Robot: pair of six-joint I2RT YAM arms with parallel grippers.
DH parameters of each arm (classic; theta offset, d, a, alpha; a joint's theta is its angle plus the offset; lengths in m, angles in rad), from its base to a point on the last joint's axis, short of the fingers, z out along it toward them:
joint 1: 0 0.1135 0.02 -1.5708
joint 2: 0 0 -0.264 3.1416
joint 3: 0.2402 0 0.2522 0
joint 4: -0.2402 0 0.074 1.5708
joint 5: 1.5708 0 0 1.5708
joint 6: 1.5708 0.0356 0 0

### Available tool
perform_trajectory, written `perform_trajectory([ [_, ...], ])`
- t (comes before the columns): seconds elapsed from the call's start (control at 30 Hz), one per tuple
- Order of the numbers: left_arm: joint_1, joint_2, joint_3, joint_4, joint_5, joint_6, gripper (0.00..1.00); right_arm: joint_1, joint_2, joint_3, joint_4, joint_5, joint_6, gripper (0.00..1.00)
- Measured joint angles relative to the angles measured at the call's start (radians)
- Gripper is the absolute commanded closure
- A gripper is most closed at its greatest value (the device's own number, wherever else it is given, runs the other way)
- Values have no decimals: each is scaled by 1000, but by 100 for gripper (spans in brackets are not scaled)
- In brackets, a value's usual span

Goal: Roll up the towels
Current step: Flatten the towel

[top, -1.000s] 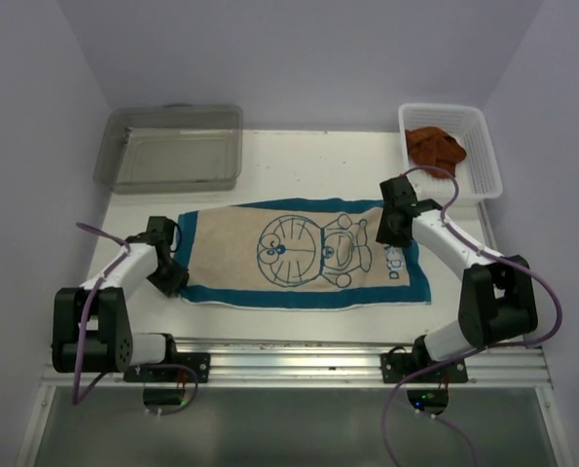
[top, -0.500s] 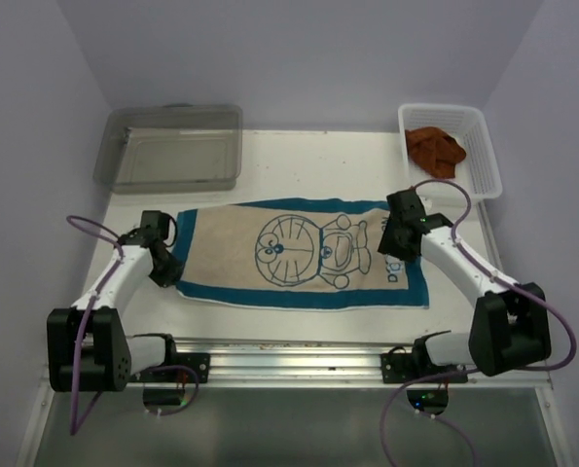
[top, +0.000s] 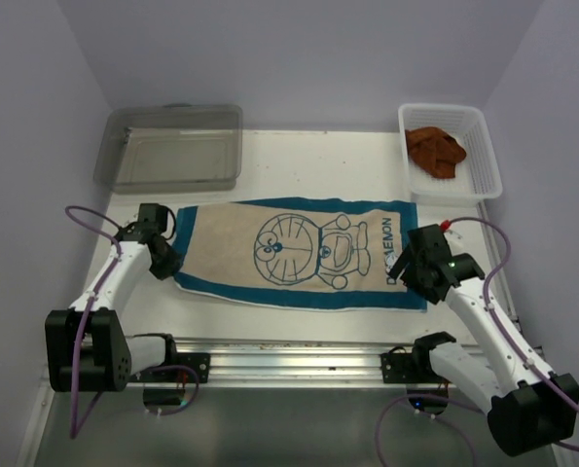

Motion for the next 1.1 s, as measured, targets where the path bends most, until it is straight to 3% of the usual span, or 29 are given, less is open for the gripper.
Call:
perform_trajectory([
  [0.4,0,7,1,21,21,38,100,0,22,-140,-85,-48,256,38],
  [0.53,0,8,3,21,16,46,100,0,11,-171,-92,-28,317,38],
  [0.8,42,8,40,23,11,73,100,0,70,-236,11,-27,341,39],
  [1.1,81,12,40,28,18,100,100,0,-92,-306,30,-21,359,53],
])
